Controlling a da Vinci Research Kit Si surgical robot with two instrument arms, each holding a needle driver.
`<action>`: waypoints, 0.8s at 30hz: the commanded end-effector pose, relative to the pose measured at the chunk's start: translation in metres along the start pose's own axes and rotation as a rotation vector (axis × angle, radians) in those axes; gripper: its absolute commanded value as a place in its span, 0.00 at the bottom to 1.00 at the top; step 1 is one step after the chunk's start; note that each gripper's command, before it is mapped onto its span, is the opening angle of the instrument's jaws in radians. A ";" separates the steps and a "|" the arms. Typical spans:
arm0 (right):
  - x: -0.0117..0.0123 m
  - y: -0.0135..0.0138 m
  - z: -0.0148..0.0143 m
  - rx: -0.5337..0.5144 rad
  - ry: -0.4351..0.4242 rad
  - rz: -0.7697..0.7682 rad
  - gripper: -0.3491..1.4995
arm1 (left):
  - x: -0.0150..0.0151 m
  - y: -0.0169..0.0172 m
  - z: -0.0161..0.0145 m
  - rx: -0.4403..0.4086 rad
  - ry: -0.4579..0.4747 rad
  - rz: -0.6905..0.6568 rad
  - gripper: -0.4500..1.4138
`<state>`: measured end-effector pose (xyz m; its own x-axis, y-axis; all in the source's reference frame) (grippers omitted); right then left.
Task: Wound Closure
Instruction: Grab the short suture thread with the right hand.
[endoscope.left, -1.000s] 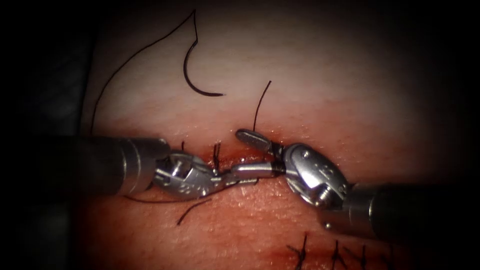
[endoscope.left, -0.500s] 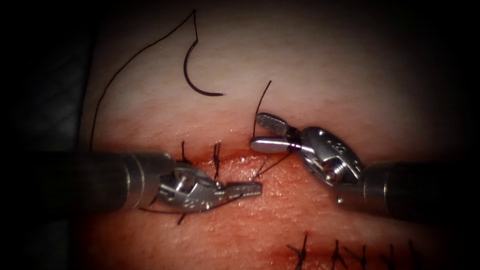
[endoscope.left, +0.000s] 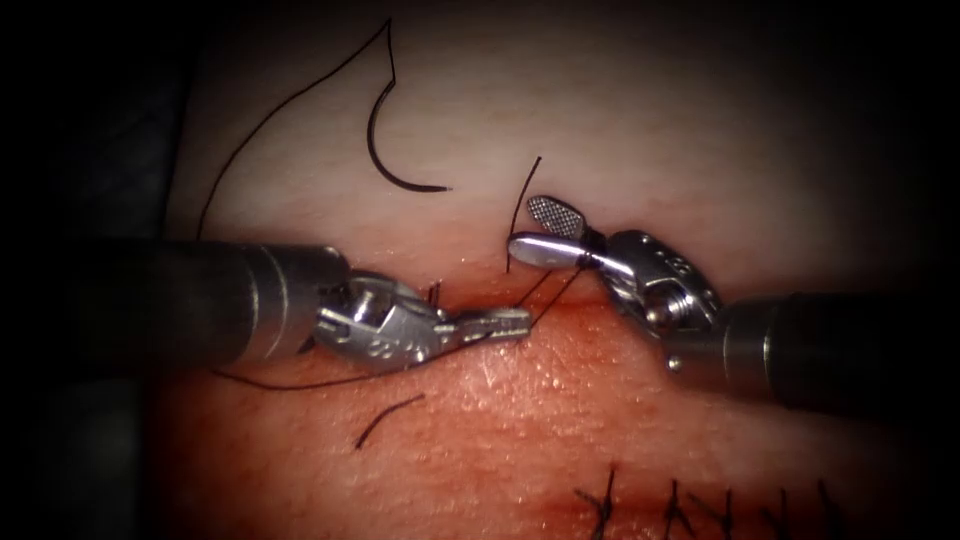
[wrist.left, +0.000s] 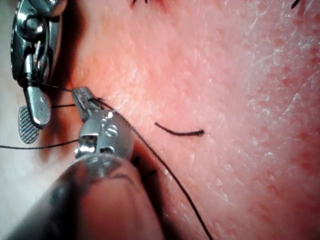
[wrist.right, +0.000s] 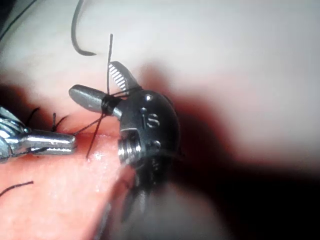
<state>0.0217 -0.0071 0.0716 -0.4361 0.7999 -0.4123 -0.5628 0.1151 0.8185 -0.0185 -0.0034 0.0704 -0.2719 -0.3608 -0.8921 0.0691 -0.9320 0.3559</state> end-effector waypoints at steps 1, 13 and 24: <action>-0.0003 0.0002 0.0010 0.000 -0.001 0.014 0.79 | -0.0005 -0.0002 0.0007 0.003 0.002 -0.001 0.00; -0.0003 0.0000 0.0035 -0.044 -0.006 0.076 0.81 | -0.0020 -0.0033 0.0012 0.015 0.006 -0.037 0.00; -0.0009 -0.0009 0.0042 -0.035 -0.005 0.042 0.00 | -0.0028 -0.0033 0.0009 0.016 0.003 -0.035 0.00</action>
<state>0.0249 -0.0056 0.0723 -0.4567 0.7988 -0.3916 -0.5766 0.0694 0.8141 -0.0181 0.0003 0.0715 -0.2745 -0.3266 -0.9044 0.0450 -0.9439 0.3272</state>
